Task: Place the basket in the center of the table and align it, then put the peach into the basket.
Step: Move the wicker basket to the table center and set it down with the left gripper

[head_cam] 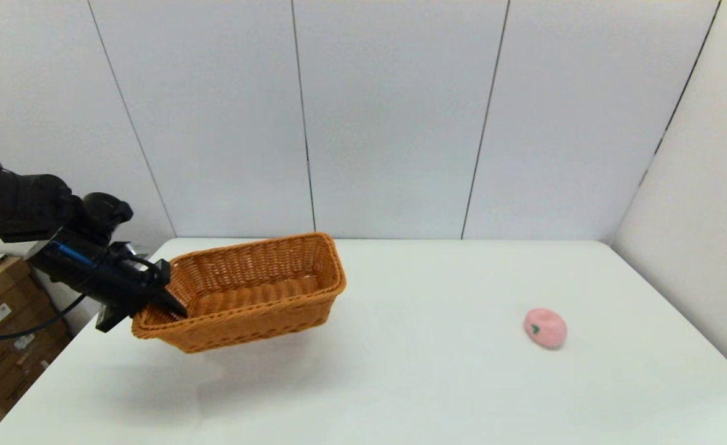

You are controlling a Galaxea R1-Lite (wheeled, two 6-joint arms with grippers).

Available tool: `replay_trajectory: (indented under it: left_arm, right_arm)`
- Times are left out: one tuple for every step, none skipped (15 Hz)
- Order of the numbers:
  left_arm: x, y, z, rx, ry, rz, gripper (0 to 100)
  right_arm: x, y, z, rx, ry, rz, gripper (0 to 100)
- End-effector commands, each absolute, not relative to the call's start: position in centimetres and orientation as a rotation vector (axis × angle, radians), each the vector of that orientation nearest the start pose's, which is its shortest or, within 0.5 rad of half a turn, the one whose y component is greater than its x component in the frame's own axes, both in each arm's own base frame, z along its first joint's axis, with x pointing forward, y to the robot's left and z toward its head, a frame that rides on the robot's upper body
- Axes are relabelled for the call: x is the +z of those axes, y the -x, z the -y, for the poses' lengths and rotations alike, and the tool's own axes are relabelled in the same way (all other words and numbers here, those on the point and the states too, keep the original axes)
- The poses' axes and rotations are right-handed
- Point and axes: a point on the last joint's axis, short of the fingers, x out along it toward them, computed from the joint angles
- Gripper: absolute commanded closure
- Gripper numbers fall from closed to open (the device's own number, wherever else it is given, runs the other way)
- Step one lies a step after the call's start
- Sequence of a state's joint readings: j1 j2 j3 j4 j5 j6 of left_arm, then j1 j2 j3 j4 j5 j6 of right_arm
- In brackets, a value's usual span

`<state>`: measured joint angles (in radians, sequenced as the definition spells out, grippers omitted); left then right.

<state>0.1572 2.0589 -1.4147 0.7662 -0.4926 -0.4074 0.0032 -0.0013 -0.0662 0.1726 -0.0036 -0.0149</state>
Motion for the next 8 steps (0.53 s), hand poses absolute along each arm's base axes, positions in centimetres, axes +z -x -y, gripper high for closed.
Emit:
replay_trajectory:
  left_arm:
    - [15.5,-32.7,0.9,-0.133,0.691,-1.388,100]
    - [15.7,-32.6,2.7,-0.160,0.675,-1.404,100]
    - [16.0,-32.8,4.3,-0.183,0.666,-1.407,100]
    - [16.1,-33.0,5.8,-0.209,0.647,-1.417,100]
    - [15.8,-33.3,7.9,-0.249,0.610,-1.439,100]
    - [15.9,-33.4,9.2,-0.281,0.586,-1.441,100]
    - [15.8,-33.5,10.6,-0.311,0.559,-1.449,100]
    - [15.3,-33.9,11.9,-0.328,0.540,-1.460,100]
  right_arm:
    - [7.6,2.9,0.0,0.001,0.016,-0.106,0]
    - [7.6,2.9,0.0,0.002,0.016,-0.106,0]
    - [7.6,2.9,0.0,0.001,0.016,-0.106,0]
    - [7.6,2.9,0.0,0.002,0.016,-0.106,0]
    - [7.6,2.9,0.0,0.001,0.016,-0.106,0]
    - [7.6,2.9,0.0,0.001,0.016,-0.106,0]
    - [7.6,2.9,0.0,0.001,0.016,-0.106,0]
    - [7.6,2.9,0.0,0.002,0.016,-0.106,0]
